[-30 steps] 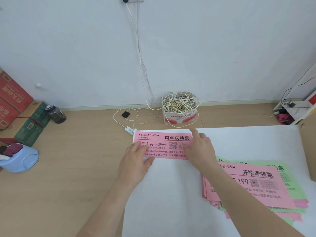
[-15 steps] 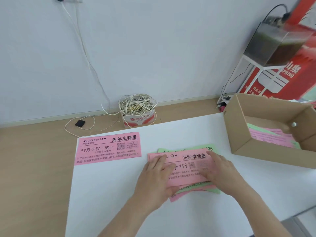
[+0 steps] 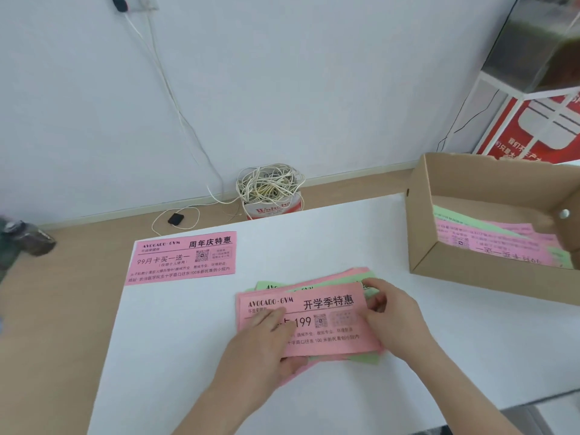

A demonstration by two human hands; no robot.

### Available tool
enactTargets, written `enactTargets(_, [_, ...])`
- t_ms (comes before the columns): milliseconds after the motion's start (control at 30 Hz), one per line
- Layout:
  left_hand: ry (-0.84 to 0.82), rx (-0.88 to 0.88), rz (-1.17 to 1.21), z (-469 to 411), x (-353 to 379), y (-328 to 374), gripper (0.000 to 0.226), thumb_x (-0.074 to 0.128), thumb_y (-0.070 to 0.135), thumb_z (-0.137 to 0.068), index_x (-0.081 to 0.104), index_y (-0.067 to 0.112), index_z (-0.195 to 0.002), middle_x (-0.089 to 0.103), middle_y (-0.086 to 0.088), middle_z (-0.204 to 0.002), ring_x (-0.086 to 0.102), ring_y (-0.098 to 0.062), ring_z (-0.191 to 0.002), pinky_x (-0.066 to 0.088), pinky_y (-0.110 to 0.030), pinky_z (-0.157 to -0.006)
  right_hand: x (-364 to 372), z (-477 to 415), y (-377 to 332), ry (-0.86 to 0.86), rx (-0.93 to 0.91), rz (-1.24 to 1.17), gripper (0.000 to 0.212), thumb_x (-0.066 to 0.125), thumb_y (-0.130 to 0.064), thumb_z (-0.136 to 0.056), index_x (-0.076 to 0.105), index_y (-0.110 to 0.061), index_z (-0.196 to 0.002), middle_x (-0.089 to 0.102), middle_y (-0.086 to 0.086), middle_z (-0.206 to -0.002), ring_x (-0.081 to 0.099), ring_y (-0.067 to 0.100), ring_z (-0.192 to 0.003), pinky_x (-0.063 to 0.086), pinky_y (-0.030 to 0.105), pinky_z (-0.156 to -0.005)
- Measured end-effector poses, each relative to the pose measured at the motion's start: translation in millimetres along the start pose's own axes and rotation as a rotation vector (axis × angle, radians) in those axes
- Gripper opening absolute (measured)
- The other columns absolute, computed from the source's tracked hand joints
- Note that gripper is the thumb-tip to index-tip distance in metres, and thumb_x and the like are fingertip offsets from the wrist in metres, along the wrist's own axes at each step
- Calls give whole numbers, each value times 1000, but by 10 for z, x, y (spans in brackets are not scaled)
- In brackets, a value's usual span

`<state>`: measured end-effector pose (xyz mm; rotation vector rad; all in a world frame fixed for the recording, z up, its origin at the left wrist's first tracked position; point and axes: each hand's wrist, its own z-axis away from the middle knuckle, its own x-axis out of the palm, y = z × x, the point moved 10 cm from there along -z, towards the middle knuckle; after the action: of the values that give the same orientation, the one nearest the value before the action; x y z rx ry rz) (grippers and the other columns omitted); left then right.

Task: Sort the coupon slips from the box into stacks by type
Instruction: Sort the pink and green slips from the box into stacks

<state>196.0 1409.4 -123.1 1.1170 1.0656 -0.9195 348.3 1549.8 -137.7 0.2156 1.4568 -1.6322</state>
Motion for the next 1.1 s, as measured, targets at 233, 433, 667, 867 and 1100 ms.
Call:
enactTargets(233, [-28, -84, 91, 121, 18, 15, 54, 39, 61, -79, 64, 26, -112, 48, 5, -140, 45, -16, -131, 40, -26, -101, -27, 50, -119, -11, -193, 98, 26, 65, -10, -83, 63, -30, -67, 57, -12, -77, 53, 5, -69, 37, 17, -60])
enactTargets(433, [-18, -204, 9, 74, 5, 77, 89, 53, 60, -83, -1, 34, -149, 3, 8, -157, 18, -12, -139, 35, -27, -105, -51, 73, -188, -10, -318, 93, 40, 72, -9, -80, 55, -39, -59, 55, -15, -73, 55, 6, -71, 36, 12, -56])
enactTargets(667, [10, -312, -132, -71, -14, -20, 108, 65, 72, -60, 13, 33, -146, 27, 10, -148, 24, -16, -132, 29, -39, -101, -56, -35, 25, -122, -130, -202, 26, 78, -3, -76, 60, -11, -60, 52, 2, -72, 56, 16, -60, 55, 36, -42])
enactTargets(867, [214, -178, -165, 86, -5, 37, 88, 49, 73, -67, 45, 17, -133, 56, -3, -129, 49, -25, -115, 37, -43, -94, -73, -130, 53, -240, -156, -245, 9, 66, -20, -90, 73, -25, -88, 71, -5, -74, 61, 9, -64, 50, 22, -65])
enactTargets(1100, [380, -92, -170, 134, -140, 176, 62, 67, 63, -60, 49, 22, -103, 59, 3, -110, 49, -22, -106, 32, -41, -95, -13, -186, 81, -262, -106, -325, 19, 61, -17, -93, 70, -28, -104, 72, 0, -74, 60, 7, -60, 48, 19, -63])
